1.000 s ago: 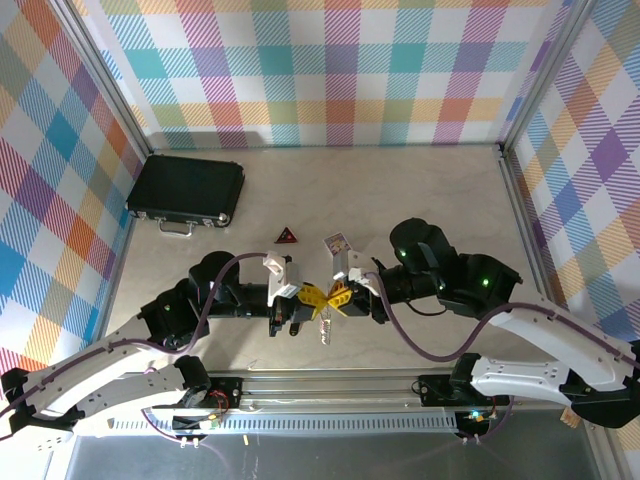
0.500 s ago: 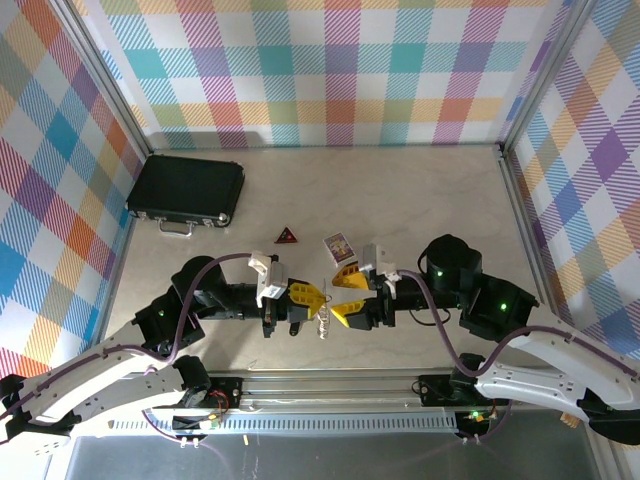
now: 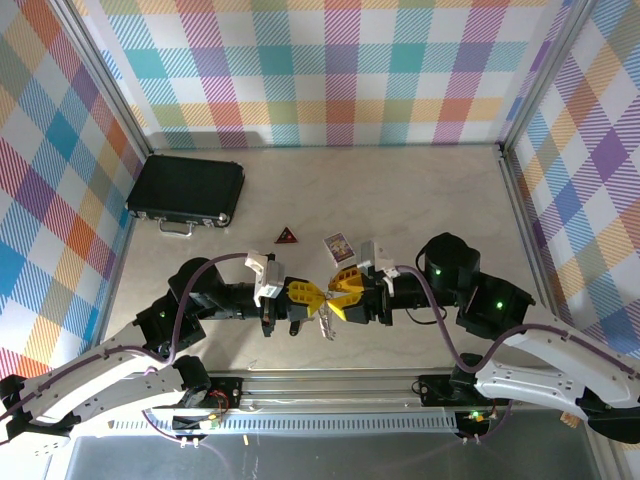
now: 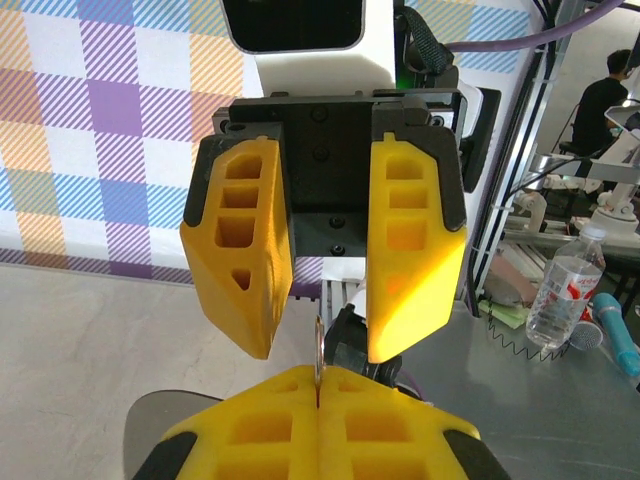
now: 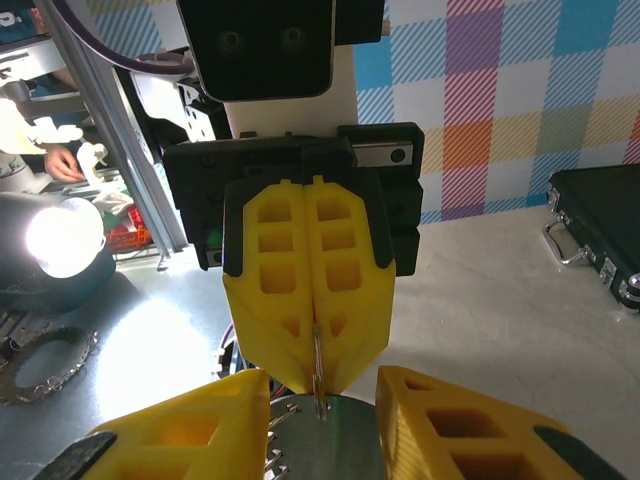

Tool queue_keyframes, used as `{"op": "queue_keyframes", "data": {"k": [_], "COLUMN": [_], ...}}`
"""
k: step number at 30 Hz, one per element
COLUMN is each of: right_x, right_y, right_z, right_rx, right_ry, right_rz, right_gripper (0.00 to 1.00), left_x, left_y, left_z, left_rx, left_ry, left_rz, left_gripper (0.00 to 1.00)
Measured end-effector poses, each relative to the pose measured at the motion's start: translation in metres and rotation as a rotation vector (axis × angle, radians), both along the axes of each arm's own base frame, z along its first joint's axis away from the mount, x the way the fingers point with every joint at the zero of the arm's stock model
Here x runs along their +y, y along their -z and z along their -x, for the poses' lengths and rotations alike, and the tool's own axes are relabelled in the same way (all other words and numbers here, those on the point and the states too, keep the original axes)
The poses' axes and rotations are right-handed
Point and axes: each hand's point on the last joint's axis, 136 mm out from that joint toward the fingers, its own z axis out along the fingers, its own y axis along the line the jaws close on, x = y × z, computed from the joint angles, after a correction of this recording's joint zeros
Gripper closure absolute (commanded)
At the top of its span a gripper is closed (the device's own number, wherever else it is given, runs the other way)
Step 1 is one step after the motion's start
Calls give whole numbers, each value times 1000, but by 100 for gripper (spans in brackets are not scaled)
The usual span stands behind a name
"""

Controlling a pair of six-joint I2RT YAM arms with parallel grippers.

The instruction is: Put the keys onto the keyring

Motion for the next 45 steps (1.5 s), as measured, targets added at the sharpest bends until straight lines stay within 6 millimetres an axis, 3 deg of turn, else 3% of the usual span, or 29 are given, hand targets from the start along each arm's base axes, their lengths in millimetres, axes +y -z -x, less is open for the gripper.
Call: {"op": "queue_keyframes", "data": {"k": [10, 13, 15, 18, 26, 45], "right_x": [2, 2, 2, 2, -4, -3], "right_y": [3, 3, 3, 5, 22, 17], "right_z": [0, 0, 0, 0, 3, 4], "right_rx": [5, 6, 5, -2, -32, -107], "right_ry": [-8, -8, -8, -8, -21, -48], "right_rz": [8, 8, 8, 18, 91, 114], "right_gripper": [99, 100, 100, 100, 100, 100], "left_x": [0, 0, 0, 1, 8, 3], "left_y": [-2, -2, -2, 0, 11, 22], "left_z": [-1, -1, -1, -2, -4, -5], "left_rx": [-5, -2, -2, -6, -3, 9], "left_ry": [-4, -5, -6, -12, -55, -38], "left_rz": [10, 8, 8, 1, -54, -95], "left_gripper": [100, 100, 85, 75, 74, 71]}}
